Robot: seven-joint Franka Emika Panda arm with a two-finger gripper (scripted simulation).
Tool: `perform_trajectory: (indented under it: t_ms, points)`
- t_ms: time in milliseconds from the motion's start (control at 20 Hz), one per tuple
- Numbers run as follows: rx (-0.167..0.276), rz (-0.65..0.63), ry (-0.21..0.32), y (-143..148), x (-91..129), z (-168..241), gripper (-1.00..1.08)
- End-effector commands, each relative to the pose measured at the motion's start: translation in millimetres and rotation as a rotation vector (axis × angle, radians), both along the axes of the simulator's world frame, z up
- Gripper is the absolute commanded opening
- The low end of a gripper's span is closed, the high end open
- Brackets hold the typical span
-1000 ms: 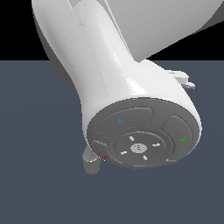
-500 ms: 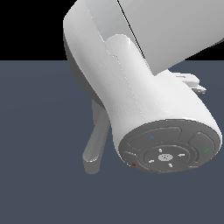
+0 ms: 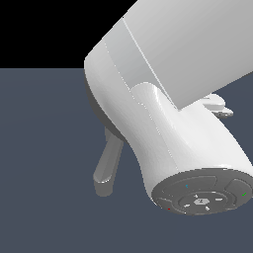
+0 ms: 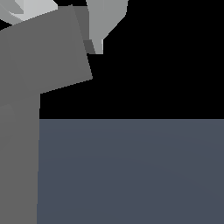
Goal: Turn on the faucet by rotating a designated handle.
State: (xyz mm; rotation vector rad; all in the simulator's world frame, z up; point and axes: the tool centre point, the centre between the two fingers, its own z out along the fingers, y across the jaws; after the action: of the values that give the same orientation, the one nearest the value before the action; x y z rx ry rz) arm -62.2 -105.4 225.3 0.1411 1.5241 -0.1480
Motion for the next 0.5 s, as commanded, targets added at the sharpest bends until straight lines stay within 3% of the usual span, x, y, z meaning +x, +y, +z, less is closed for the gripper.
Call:
perform_trajectory:
  t_ms: [0, 450]
  points:
    - [-0.015, 0.055, 0.044, 10.1, 2.0, -16.0, -1.00]
    - [-0.015, 0.059, 0.045, 2.7, 2.0, -42.6, -1.00]
